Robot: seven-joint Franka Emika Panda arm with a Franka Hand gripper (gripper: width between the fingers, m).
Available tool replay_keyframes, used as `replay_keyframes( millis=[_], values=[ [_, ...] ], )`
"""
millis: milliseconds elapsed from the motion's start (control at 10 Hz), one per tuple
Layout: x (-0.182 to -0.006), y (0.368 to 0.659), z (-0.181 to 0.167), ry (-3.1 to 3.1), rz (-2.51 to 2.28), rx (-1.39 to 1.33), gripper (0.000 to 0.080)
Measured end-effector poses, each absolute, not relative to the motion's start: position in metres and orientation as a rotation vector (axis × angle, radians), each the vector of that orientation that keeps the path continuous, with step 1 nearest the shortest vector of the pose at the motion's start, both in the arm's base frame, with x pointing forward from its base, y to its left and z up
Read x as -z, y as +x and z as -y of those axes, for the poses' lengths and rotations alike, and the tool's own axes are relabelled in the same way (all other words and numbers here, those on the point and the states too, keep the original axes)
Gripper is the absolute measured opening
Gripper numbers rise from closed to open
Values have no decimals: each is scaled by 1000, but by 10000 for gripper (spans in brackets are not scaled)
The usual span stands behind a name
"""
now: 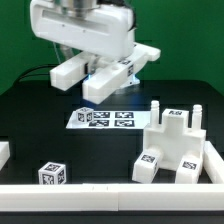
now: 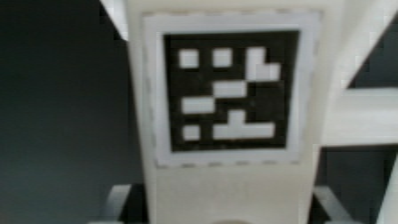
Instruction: Assemble chair
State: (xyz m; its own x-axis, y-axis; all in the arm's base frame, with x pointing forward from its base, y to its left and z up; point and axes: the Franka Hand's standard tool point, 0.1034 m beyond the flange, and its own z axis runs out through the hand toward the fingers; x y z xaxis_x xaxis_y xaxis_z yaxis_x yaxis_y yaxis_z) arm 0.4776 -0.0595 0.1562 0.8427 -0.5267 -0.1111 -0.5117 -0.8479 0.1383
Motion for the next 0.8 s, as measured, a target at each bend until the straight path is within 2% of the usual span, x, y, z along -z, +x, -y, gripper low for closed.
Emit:
replay_keyframes(
  millis=[100, 300, 600, 800],
  values=[
    [-166, 496, 38, 2993, 626, 159, 287],
    [-178, 520, 17, 3035, 237, 25, 287],
    [-173, 517, 21, 3035, 176, 33, 287],
    [-170, 531, 1, 3023, 303, -46, 287]
  ],
)
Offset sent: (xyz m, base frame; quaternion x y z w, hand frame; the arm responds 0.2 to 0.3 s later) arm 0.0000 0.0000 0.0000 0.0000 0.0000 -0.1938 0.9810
